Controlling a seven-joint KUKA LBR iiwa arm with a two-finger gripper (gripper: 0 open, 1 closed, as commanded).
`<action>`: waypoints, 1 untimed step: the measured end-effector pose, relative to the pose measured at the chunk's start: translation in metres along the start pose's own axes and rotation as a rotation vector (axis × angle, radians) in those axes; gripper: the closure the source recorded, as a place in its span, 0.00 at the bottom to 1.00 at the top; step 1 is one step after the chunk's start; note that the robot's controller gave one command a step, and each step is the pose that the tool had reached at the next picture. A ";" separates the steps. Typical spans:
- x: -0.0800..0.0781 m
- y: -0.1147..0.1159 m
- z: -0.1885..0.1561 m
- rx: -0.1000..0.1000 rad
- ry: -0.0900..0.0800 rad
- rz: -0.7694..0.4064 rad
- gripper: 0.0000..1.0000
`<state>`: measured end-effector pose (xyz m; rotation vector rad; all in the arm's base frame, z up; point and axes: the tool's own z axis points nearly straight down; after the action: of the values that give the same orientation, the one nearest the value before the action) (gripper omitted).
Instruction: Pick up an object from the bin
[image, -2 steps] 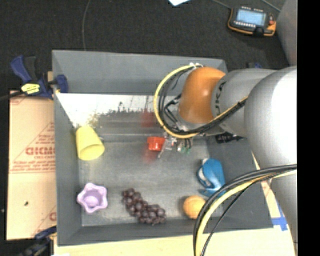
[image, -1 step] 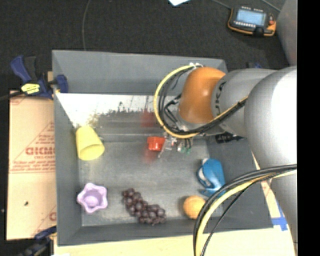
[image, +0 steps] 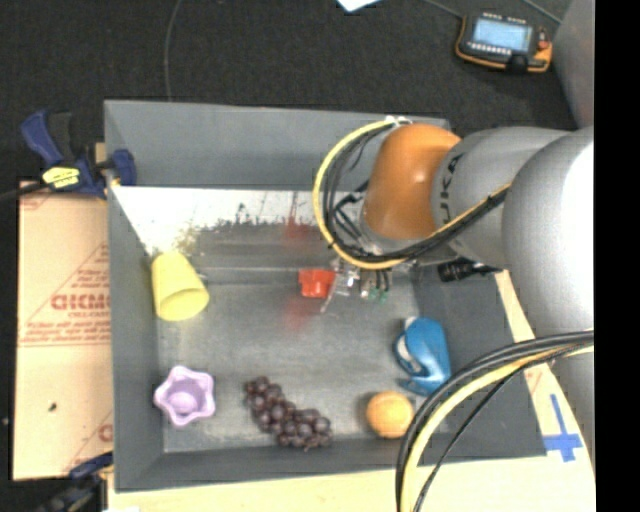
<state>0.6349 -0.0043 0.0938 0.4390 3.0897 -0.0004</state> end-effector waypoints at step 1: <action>-0.003 0.000 -0.048 -0.002 -0.006 -0.002 1.00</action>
Offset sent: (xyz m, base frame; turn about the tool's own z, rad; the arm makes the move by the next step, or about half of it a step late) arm 0.0015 -0.0005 0.0467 -0.0009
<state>0.6367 -0.0048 0.1415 0.4358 3.0843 0.0010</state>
